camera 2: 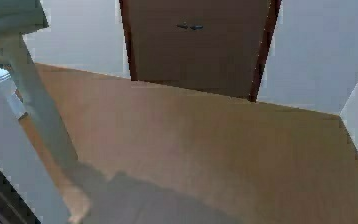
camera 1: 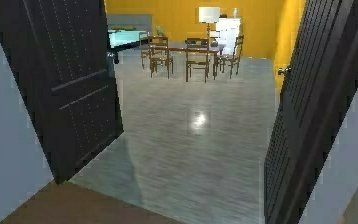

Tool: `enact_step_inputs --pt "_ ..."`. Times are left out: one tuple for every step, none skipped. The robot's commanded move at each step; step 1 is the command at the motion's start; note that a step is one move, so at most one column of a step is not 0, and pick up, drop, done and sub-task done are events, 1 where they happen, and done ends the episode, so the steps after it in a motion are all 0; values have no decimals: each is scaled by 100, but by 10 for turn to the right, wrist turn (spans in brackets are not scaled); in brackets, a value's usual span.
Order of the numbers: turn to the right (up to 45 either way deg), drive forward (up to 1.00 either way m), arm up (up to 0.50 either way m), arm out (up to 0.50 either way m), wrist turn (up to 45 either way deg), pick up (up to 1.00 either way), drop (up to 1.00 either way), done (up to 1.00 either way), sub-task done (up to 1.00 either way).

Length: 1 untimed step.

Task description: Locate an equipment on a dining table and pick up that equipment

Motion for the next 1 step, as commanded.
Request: enact_step_inputs --pt "0 100 0 0 0 0 0 0 0"
